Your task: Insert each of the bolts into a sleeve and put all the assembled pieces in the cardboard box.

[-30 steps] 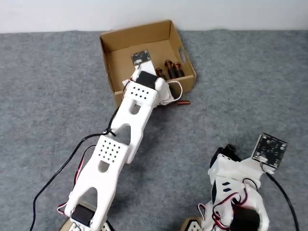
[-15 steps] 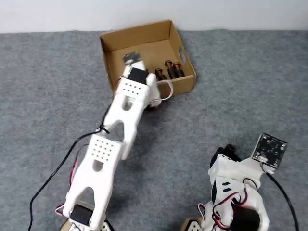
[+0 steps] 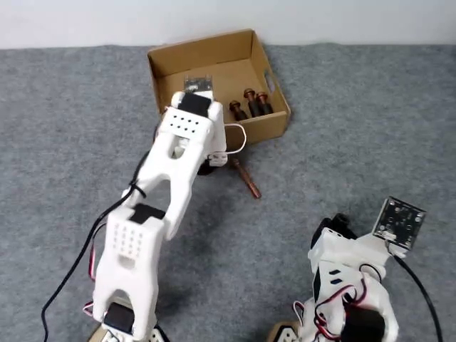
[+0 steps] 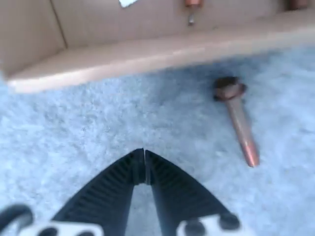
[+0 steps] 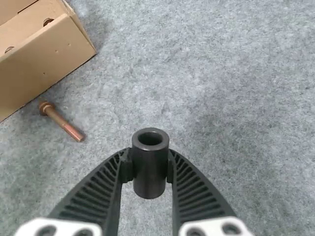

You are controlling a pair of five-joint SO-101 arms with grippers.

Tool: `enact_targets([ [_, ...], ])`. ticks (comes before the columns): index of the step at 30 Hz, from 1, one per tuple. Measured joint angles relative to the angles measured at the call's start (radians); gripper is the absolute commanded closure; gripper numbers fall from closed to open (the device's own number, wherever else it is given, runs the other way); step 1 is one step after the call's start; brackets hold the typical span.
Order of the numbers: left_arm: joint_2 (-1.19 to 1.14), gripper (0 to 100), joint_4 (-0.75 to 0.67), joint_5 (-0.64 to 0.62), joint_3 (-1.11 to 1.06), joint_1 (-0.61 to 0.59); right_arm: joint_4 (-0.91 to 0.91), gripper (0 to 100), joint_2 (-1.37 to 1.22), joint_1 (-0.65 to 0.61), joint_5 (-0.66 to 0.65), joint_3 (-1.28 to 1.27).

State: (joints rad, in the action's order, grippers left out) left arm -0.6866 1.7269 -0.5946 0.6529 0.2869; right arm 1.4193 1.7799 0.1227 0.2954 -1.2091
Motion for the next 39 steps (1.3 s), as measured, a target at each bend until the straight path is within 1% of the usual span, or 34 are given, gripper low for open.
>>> enact_targets([
  [4,0.084,99,-0.002,0.012,0.000,0.000,0.000,99.1,0.000,0.000,0.000,0.000],
  [7,0.094,97,-0.057,0.011,-0.014,0.000,0.000,99.1,0.000,0.000,0.000,0.000],
  [9,0.094,90,-0.086,-0.002,-0.023,0.011,0.000,99.1,0.000,0.000,0.000,0.000],
  [12,0.071,76,-0.095,-0.023,-0.023,0.057,0.000,99.1,0.000,0.000,0.000,0.000],
  [14,0.025,73,-0.103,-0.044,-0.023,0.092,0.000,99.1,0.000,0.000,0.000,0.000],
  [17,-0.041,75,-0.104,-0.080,-0.018,0.140,0.000,99.1,0.000,0.000,0.000,0.000],
  [21,-0.138,77,-0.104,-0.110,0.057,0.170,0.000,99.1,0.000,0.000,0.000,0.000],
  [32,-0.370,77,-0.104,-0.140,0.367,0.135,0.000,99.1,0.000,0.000,0.000,0.000],
  [39,-0.500,77,-0.037,-0.172,0.497,0.138,0.000,99.1,0.000,0.000,0.000,0.000],
])
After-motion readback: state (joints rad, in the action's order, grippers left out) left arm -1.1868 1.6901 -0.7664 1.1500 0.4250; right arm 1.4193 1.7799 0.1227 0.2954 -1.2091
